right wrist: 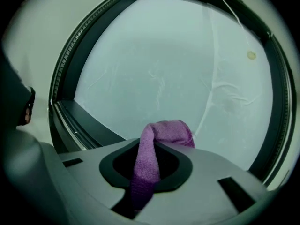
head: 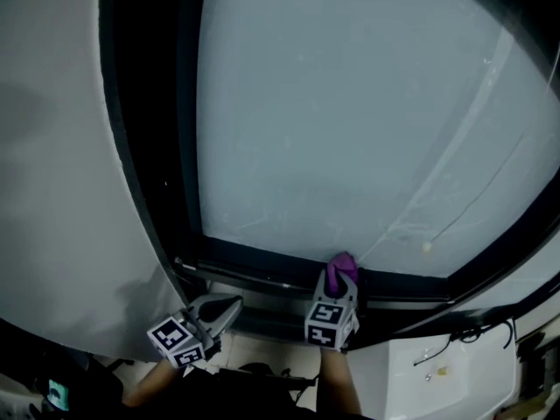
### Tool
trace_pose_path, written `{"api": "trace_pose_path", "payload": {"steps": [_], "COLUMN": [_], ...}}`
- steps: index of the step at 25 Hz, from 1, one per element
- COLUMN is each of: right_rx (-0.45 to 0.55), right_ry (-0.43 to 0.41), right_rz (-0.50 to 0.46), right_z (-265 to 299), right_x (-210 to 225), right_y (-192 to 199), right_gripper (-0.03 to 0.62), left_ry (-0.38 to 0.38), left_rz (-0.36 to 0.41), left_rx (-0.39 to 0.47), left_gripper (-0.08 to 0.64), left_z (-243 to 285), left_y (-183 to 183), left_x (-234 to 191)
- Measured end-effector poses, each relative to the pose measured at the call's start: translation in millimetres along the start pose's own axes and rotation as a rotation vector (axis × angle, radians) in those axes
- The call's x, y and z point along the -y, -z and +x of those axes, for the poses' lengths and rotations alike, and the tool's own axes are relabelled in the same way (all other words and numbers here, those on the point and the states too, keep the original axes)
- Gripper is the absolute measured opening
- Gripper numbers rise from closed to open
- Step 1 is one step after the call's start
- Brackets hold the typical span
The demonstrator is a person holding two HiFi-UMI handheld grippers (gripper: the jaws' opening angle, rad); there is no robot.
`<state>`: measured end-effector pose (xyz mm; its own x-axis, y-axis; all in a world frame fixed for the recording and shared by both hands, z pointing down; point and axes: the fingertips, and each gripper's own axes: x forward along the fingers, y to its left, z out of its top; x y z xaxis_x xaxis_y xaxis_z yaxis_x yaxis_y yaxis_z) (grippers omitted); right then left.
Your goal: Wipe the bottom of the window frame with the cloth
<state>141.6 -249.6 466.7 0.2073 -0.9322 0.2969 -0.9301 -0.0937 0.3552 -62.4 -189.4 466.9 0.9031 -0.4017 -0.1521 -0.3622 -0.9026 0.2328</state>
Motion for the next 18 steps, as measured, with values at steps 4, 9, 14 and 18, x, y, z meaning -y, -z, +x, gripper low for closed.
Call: {"api": "trace_pose_path", "payload": {"steps": [4,9,14,18], "right_rx": [-0.049,-0.114,-0.125,-0.148], "right_ry": [-0.086,-0.180,-0.298,-0.341], "right_rz": [-0.011,-0.066,-0.081,-0.068], "right_z": [8.7,10.7,13.1,10.5], "right_x": [-5.1,-15.6,-24.2,-28.2], "right_y": [0.3,5.9,1.9,10.4], "right_gripper": [0.067,0.067,0.067,0.067], "left_ry": [-0.037,-0.102,-0.158,-0.215], "left_rz": [0.019,0.063,0.062,0.052], "left_rx": [0.004,-0.002,0.009,0.018], "left_gripper": [-0.008,-0.008,-0.008,-0.008], "left_z": [-7.1,-16.1,-15.4,-14.2], "left_y": [-3.3,-2.0,-6.7,-6.5], "left_x": [-1.2,-8.4,-4.7,5.6]}}
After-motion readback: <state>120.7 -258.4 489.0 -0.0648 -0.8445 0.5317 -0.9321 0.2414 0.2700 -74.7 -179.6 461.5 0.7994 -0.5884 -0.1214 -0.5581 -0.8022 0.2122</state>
